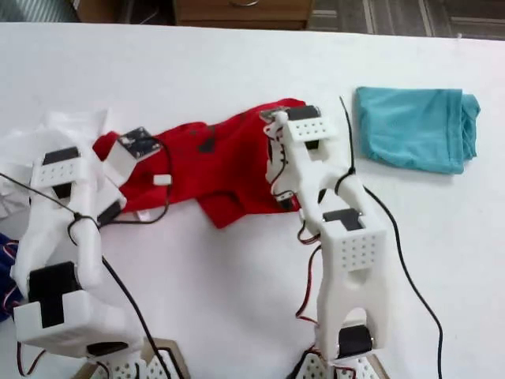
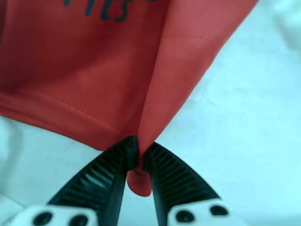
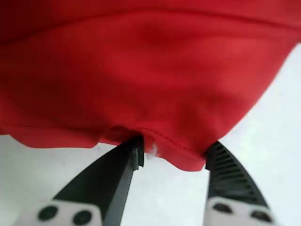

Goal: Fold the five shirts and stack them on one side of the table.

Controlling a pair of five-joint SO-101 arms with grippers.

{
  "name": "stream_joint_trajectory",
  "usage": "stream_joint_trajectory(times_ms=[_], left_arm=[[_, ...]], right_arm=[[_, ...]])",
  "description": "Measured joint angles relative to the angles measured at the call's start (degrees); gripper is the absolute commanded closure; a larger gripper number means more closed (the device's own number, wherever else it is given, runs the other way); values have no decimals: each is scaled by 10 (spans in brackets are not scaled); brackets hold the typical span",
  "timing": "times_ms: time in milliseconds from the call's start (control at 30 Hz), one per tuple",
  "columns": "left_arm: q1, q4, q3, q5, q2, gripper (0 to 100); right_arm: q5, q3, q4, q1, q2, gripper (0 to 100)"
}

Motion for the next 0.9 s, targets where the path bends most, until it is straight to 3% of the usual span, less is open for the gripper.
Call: stream_joint_trajectory(times_ms=[233, 700, 900], left_arm=[[0, 0, 0, 0, 0, 973], [9, 2, 0, 0, 0, 973], [55, 105, -64, 22, -49, 974]], right_arm=[[-25, -33, 1, 36, 25, 987], [22, -187, 87, 66, 0, 978], [64, -192, 89, 74, -149, 978]])
